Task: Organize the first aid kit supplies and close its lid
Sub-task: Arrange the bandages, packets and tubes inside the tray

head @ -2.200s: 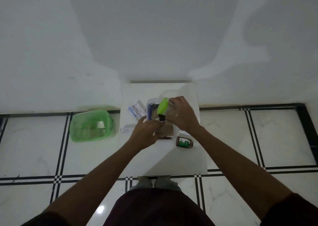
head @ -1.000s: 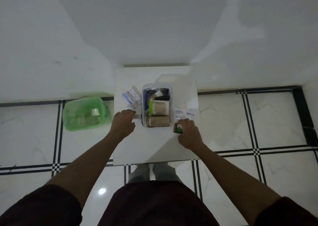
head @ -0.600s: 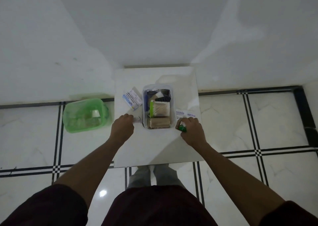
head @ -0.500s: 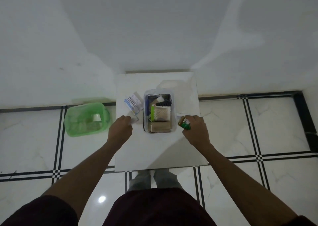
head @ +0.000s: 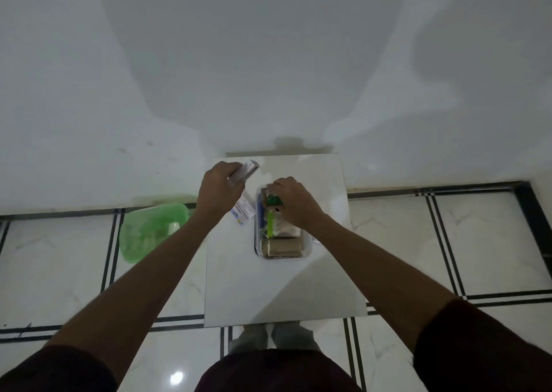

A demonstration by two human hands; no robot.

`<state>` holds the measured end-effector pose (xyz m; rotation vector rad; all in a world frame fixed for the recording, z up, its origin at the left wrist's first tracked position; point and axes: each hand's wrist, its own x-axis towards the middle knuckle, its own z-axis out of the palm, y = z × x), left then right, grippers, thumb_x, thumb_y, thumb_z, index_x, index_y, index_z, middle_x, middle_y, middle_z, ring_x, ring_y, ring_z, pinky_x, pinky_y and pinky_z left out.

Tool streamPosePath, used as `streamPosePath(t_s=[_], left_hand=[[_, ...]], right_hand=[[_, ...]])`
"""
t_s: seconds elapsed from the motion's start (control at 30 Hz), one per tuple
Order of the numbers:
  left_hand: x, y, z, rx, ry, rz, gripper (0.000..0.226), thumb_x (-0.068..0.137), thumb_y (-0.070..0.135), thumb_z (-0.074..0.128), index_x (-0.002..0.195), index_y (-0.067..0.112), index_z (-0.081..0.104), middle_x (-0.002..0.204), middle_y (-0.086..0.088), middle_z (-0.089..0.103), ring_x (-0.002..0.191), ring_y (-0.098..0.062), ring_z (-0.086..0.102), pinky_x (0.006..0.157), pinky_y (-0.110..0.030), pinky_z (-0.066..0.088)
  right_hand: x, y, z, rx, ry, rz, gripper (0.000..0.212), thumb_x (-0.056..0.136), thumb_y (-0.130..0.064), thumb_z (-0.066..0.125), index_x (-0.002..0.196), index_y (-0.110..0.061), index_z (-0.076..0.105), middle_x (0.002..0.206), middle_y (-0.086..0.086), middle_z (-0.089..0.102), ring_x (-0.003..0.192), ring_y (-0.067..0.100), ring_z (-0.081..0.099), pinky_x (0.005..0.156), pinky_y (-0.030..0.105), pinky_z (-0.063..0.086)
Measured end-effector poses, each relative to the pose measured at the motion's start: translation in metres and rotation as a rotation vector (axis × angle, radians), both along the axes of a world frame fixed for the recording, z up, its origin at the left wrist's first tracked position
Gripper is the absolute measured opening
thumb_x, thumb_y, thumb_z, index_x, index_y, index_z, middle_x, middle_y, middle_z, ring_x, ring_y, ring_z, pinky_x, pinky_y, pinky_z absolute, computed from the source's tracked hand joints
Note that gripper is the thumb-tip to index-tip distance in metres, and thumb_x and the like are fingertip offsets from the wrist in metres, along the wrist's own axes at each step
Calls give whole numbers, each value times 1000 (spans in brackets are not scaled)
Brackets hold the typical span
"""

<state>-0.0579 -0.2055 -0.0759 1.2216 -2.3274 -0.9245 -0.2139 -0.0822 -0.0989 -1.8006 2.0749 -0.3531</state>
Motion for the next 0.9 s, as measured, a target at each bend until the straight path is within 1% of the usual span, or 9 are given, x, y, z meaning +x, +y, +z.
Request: streamPosePath(t_s=[0.17, 0.27, 0.33, 0.4, 0.47, 0.57, 0.63, 0.77, 0.9], left_hand=[[-8, 6, -2, 44, -18, -56, 24, 79, 15, 68, 102, 11, 70, 96, -13, 70, 85, -28, 65, 77, -42, 54], [-11, 17, -7, 76, -41, -59, 27, 75, 23, 68, 99, 10, 70, 90, -10, 72, 78, -25, 66, 73, -42, 56], [-17, 28, -8, 110, -40, -33, 29, 76, 25, 71, 100, 10, 69, 87, -8, 72, 74, -22, 66, 72, -37, 56], [-23, 40, -7, 158, -35, 5, 32, 79, 25, 72, 107, 9, 67, 82, -4, 69, 70, -19, 64, 68, -29, 53], [-27, 51, -8, 190, -21, 22, 38, 79, 24, 73, 113, 8, 63, 82, -6, 70, 68, -17, 63, 67, -25, 50], [-30, 60, -11, 239, -42, 26, 42, 79, 22, 72, 117, 9, 59, 87, -8, 71, 72, -19, 64, 68, -27, 51], [-32, 64, -13, 250, -66, 7, 39, 83, 25, 67, 118, 9, 59, 91, -7, 70, 79, -22, 66, 72, -31, 54], [-39, 59, -18, 61, -207, -292, 37, 89, 23, 60, 124, 10, 58, 119, -10, 66, 108, -28, 60, 90, -40, 50], [-56, 53, -20, -7, -317, -468, 34, 89, 16, 56, 123, 11, 57, 122, -11, 65, 109, -29, 57, 91, -41, 47]], right_hand=[[-9, 4, -19, 115, 21, 58, 38, 83, -14, 65, 121, -9, 59, 125, 12, 59, 115, 29, 50, 96, 40, 42], [-13, 11, -31, 131, 4, 50, 32, 86, -15, 63, 118, -12, 63, 127, 9, 60, 117, 28, 50, 93, 40, 48], [-13, 16, -36, 117, 0, 39, 28, 87, -14, 61, 114, -12, 66, 129, 8, 59, 118, 27, 51, 91, 41, 51], [-12, 20, -37, 94, -14, 33, 25, 88, -12, 60, 112, -11, 67, 131, 10, 58, 119, 27, 53, 90, 42, 53], [-13, 25, -38, 55, -36, 16, 28, 88, -7, 59, 115, -8, 65, 132, 12, 57, 122, 28, 52, 93, 43, 52], [-16, 39, -34, -49, -62, -73, 30, 84, -1, 62, 114, -6, 65, 124, 15, 62, 120, 29, 55, 94, 43, 52], [-18, 53, -29, -148, -76, -171, 29, 80, 3, 64, 109, -3, 67, 115, 17, 66, 109, 33, 61, 89, 44, 55], [-17, 80, -23, -281, -112, -248, 28, 76, 5, 65, 103, -2, 68, 103, 17, 71, 96, 32, 66, 82, 40, 57], [-11, 94, -25, -299, -157, -279, 24, 79, 0, 62, 102, -3, 68, 100, 14, 72, 93, 28, 66, 82, 34, 55]])
